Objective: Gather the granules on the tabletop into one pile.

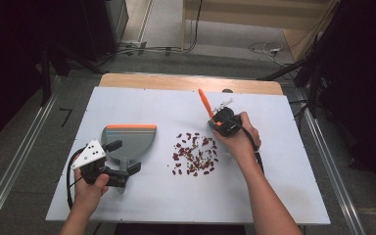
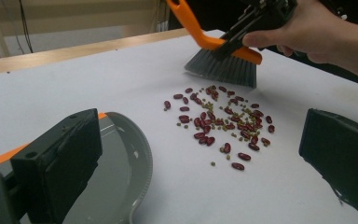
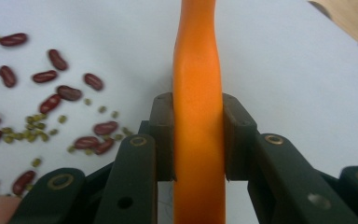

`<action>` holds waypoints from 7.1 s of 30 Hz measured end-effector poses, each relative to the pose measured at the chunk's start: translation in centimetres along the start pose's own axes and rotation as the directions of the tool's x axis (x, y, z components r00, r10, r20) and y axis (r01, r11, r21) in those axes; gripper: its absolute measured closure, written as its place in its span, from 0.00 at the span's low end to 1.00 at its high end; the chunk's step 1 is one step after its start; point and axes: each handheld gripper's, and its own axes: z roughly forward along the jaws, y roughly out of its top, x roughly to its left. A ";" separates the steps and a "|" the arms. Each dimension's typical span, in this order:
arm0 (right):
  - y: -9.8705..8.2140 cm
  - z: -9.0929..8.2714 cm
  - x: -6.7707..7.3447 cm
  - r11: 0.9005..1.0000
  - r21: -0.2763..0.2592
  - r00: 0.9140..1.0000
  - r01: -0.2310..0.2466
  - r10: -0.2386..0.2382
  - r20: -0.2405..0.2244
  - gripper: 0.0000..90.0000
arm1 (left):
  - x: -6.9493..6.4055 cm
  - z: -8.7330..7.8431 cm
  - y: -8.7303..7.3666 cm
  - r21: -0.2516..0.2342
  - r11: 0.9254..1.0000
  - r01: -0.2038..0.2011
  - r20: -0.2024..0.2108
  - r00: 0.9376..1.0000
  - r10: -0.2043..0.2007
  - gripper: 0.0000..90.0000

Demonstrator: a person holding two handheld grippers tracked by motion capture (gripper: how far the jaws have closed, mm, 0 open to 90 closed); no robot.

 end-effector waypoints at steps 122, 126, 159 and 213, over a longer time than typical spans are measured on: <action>2.6 -1.8 8.0 0.853 -0.168 0.836 0.494 -0.519 -0.178 0.76 | 0.0 0.4 -0.3 0.018 1.000 0.009 0.012 1.000 -0.009 0.00; 2.6 -4.0 7.7 0.890 -0.218 0.869 0.399 -0.444 -0.220 0.76 | 0.2 0.3 -0.3 0.015 1.000 0.011 0.007 1.000 -0.011 0.00; 1.8 1.0 7.2 0.999 -0.016 0.850 -0.045 0.030 -0.526 0.76 | 0.3 0.1 -0.3 0.015 1.000 0.012 0.003 1.000 -0.012 0.00; -4.5 -5.9 3.2 0.950 -0.204 0.800 0.237 -0.310 -0.515 0.76 | 0.0 0.6 -0.5 0.037 0.999 0.007 0.012 1.000 -0.008 0.00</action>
